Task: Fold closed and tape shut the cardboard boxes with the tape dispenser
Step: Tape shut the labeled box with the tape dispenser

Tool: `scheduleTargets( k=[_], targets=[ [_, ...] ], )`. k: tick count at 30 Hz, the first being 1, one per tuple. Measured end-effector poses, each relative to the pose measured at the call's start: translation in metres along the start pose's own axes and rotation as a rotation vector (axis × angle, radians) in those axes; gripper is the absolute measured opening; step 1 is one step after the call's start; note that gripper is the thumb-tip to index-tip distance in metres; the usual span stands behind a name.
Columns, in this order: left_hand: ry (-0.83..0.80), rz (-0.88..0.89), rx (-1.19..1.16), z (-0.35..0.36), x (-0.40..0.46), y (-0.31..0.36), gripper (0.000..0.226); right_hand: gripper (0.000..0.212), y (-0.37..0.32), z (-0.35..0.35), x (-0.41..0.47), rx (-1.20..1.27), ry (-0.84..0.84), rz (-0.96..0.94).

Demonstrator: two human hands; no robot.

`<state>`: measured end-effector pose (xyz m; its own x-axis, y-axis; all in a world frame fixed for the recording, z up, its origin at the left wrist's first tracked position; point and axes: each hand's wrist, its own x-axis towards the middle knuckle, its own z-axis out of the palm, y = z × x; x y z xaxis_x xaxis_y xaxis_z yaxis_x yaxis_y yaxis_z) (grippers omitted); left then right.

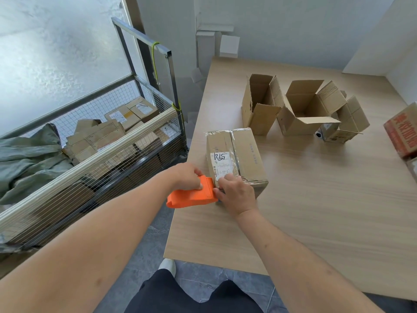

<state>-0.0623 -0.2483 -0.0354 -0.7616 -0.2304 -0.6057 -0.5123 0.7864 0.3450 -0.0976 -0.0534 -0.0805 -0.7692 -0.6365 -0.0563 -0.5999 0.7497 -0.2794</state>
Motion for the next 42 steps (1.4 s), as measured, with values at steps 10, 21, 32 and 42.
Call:
scheduleTargets(
  k=[10, 21, 32, 42],
  targets=[
    [0.128, -0.086, 0.106, 0.001, -0.005, 0.025, 0.037, 0.024, -0.009, 0.001, -0.003, 0.019, -0.02, 0.049],
    [0.258, 0.005, 0.288, 0.012, -0.018, 0.041, 0.008, 0.018, -0.013, 0.004, -0.004, 0.042, -0.024, 0.101],
    [0.171, -0.113, 0.041, 0.014, -0.011, 0.032, 0.012, 0.02, -0.008, 0.01, -0.005, 0.052, 0.044, 0.077],
    [0.184, -0.18, -0.131, 0.058, -0.007, -0.006, 0.031, 0.029, -0.018, 0.003, -0.021, 0.033, 0.256, -0.03]
  ],
)
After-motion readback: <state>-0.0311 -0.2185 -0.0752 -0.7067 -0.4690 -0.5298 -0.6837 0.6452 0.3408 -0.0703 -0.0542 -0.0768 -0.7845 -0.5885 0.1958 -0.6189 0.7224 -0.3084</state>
